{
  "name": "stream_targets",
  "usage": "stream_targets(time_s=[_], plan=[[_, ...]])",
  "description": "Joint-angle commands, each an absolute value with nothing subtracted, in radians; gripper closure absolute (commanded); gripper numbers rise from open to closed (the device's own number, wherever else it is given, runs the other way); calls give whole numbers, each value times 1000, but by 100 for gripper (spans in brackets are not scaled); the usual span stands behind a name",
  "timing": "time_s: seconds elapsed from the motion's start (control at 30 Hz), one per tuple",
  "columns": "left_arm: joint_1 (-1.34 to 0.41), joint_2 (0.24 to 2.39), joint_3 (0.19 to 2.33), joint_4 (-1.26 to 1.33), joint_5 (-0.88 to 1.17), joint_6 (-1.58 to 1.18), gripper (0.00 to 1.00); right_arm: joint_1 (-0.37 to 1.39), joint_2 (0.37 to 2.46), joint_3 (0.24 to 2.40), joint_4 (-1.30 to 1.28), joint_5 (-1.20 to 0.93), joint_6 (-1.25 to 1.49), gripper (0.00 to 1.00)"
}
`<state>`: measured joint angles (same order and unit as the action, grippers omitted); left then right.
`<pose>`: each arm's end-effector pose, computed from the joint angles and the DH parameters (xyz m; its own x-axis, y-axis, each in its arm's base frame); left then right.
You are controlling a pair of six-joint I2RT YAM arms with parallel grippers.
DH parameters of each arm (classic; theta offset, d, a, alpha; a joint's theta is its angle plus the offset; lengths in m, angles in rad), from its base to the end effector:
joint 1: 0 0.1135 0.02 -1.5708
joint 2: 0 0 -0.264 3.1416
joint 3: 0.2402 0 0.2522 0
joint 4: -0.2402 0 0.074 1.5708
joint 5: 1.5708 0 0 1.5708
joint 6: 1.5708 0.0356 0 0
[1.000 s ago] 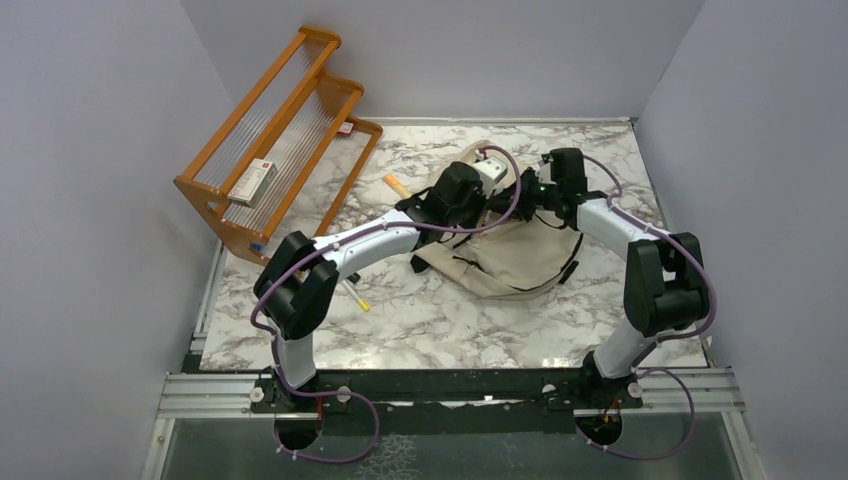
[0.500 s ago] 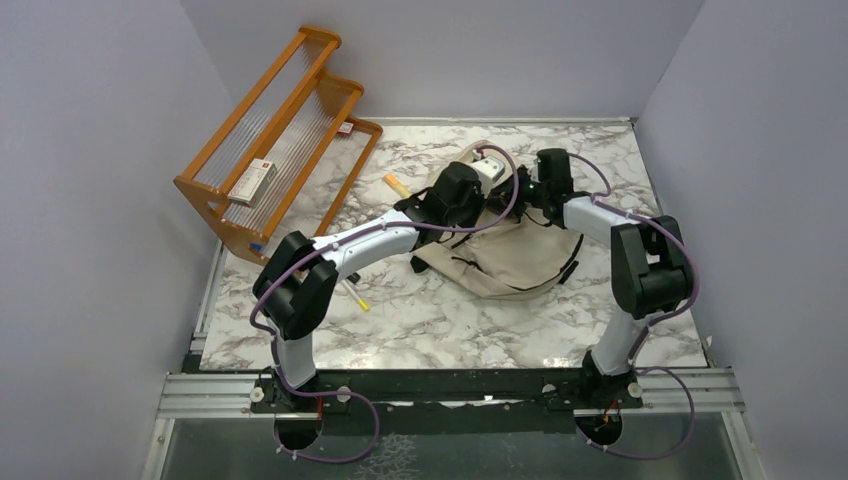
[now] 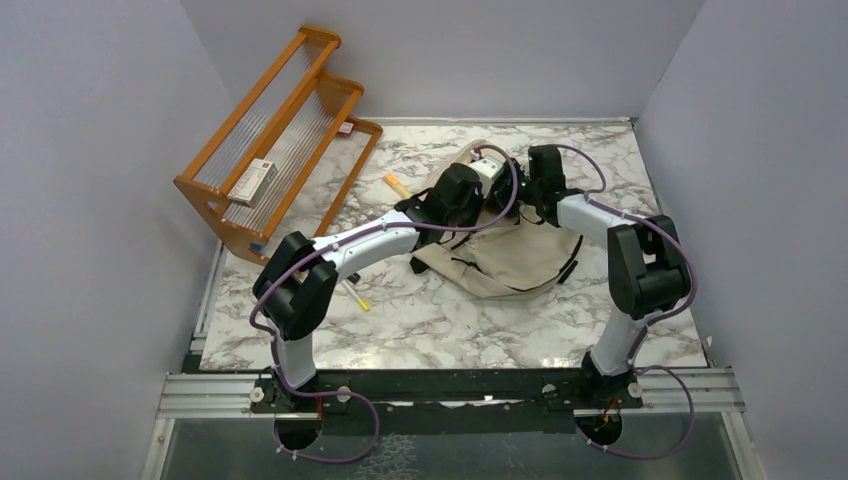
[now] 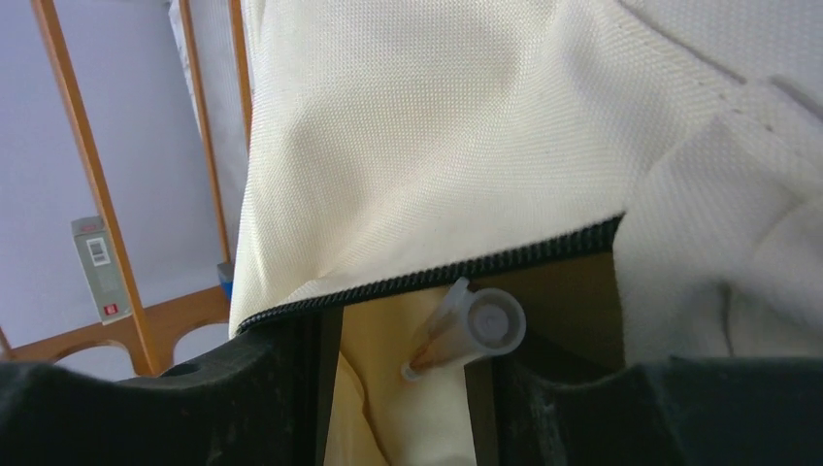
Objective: Pack the student bag
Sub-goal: Place the stationery in the student bag.
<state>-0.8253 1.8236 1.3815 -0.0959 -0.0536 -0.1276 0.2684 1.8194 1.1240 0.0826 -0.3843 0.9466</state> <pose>0.2912 -0.3126 0.2624 -0.4342 0.2829 -0.8552 0.6526 0.7533 -0.0820 0.3812 0.1187 0.1970 -0.7635 0.5702 -0.3031 0.1335 0.5986 0.7898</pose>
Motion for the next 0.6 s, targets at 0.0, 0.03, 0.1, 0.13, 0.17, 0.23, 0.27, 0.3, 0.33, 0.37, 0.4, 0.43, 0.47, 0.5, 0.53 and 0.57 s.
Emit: stream_targets(time_s=[0.0, 0.03, 0.1, 0.13, 0.17, 0.23, 0.27, 0.3, 0.33, 0.37, 0.4, 0.43, 0.47, 0.5, 0.53, 0.57], plan=[[-842, 1812, 1396, -90, -76, -134, 100, 273, 1719, 1129, 27, -257, 857, 48], [-841, 1813, 1397, -93, -79, -129, 100, 273, 1706, 1131, 7, -237, 839, 47], [-838, 1814, 1398, -98, -83, -126, 100, 272, 1687, 1136, -53, -194, 803, 46], [-837, 1816, 1397, -96, -84, -126, 100, 272, 1678, 1135, -78, -177, 788, 46], [-835, 1816, 1397, -93, -86, -126, 100, 272, 1669, 1131, -92, -166, 775, 46], [-833, 1819, 1400, -94, -87, -128, 100, 271, 1650, 1113, -100, -155, 761, 48], [-833, 1819, 1402, -97, -86, -131, 100, 270, 1643, 1105, -100, -154, 759, 50], [-832, 1819, 1403, -98, -85, -132, 100, 271, 1638, 1097, -101, -154, 758, 52], [-832, 1819, 1403, -95, -84, -131, 100, 271, 1633, 1091, -100, -155, 757, 53], [-831, 1819, 1402, -95, -84, -129, 100, 270, 1631, 1084, -99, -153, 756, 56], [-830, 1819, 1402, -94, -84, -127, 100, 270, 1628, 1077, -95, -151, 757, 58], [-829, 1821, 1403, -97, -84, -125, 100, 269, 1630, 1072, -90, -152, 758, 60], [-828, 1820, 1404, -99, -83, -123, 100, 268, 1634, 1071, -89, -155, 757, 62], [-827, 1818, 1404, -100, -82, -123, 100, 268, 1639, 1073, -93, -160, 755, 64], [-827, 1816, 1401, -100, -81, -123, 100, 269, 1643, 1075, -92, -162, 756, 64], [-827, 1814, 1399, -97, -81, -123, 100, 268, 1649, 1073, -88, -163, 756, 64]])
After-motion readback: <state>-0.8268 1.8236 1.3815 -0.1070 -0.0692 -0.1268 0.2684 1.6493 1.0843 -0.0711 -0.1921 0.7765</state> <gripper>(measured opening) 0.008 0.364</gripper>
